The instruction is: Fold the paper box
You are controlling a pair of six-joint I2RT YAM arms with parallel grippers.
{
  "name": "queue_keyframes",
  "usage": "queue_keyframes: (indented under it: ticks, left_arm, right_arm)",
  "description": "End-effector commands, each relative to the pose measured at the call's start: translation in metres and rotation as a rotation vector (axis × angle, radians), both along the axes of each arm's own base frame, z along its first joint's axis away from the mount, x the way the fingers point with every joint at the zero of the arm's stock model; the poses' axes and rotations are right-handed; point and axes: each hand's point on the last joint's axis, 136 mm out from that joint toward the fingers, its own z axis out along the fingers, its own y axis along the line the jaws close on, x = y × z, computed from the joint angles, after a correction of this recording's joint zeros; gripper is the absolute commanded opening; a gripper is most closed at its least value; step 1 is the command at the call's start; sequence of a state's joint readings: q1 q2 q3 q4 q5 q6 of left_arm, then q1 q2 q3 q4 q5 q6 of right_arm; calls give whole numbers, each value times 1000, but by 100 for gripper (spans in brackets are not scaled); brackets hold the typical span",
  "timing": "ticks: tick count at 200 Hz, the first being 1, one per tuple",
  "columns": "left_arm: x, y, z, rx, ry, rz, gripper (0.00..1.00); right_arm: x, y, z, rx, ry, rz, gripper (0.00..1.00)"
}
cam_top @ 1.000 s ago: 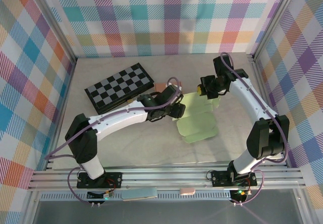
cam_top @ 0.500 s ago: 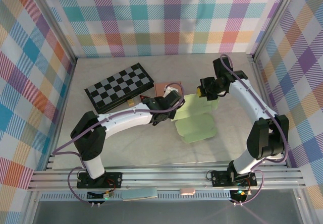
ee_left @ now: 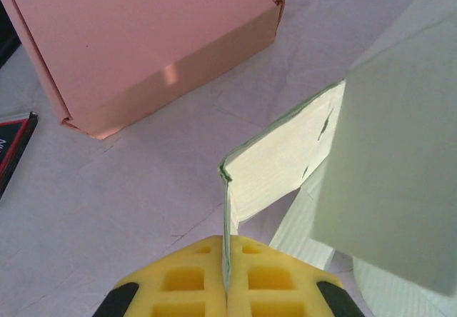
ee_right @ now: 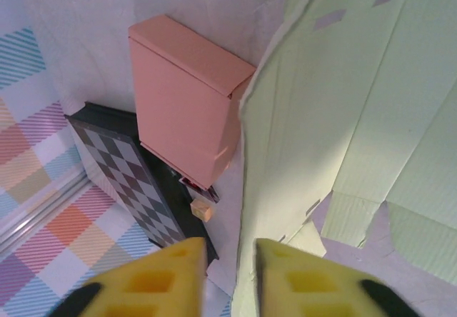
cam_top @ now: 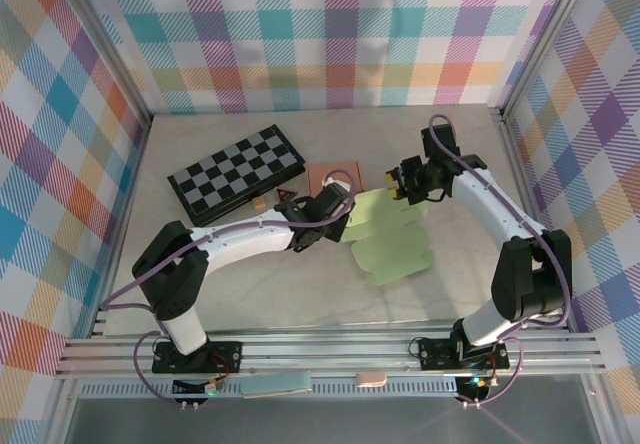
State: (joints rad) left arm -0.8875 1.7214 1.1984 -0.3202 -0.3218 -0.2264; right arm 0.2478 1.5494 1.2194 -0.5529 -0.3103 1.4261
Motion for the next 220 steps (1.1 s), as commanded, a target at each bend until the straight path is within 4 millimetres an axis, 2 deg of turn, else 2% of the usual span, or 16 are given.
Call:
queue_keyframes:
  ticks: [1, 30, 54, 108, 166, 187, 204, 220]
  left_arm:
    - [-1, 1, 2, -8, 6, -27, 0]
    - [-1, 0, 1, -7, 13, -36, 0]
    - [-1, 1, 1, -6, 17, -31, 0]
    - [-1, 2, 2, -9, 18, -28, 0]
    - [-1, 4, 3, -8, 19, -23, 0]
    - [-1, 5, 3, -7, 22, -21, 0]
    - [-1, 6, 4, -12, 23, -18, 0]
    - [0, 6, 4, -13, 23, -17, 0]
  right_arm:
    - [4, 12, 15, 10, -97, 42, 37]
    - [5, 18, 15, -4, -113, 53, 51]
    - [0, 22, 11, -15, -69, 61, 52]
    - [-8, 29, -13, -16, -27, 47, 36]
    - [-12, 24, -25, -41, 11, 35, 21]
    - [-11, 23, -28, -48, 8, 26, 12]
    - [-11, 22, -31, -55, 16, 26, 13]
    - [-11, 23, -34, -51, 20, 27, 17]
